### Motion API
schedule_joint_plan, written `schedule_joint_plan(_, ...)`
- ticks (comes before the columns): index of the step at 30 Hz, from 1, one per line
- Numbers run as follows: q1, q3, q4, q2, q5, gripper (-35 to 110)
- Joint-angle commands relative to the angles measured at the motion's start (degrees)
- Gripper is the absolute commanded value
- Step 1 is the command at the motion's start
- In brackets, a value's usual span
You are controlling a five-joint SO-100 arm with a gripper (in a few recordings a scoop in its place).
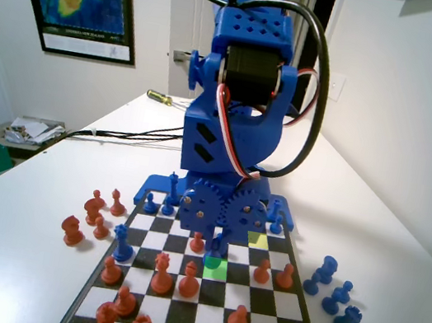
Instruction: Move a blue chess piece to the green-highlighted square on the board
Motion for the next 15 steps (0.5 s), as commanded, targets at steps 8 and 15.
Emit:
schedule_joint_plan(8,-1.3,1.0,-2.8,1.2,-0.5,1)
schedule_joint_plan(15,-1.7,3.6,-5.4,1.2,-1.2,1)
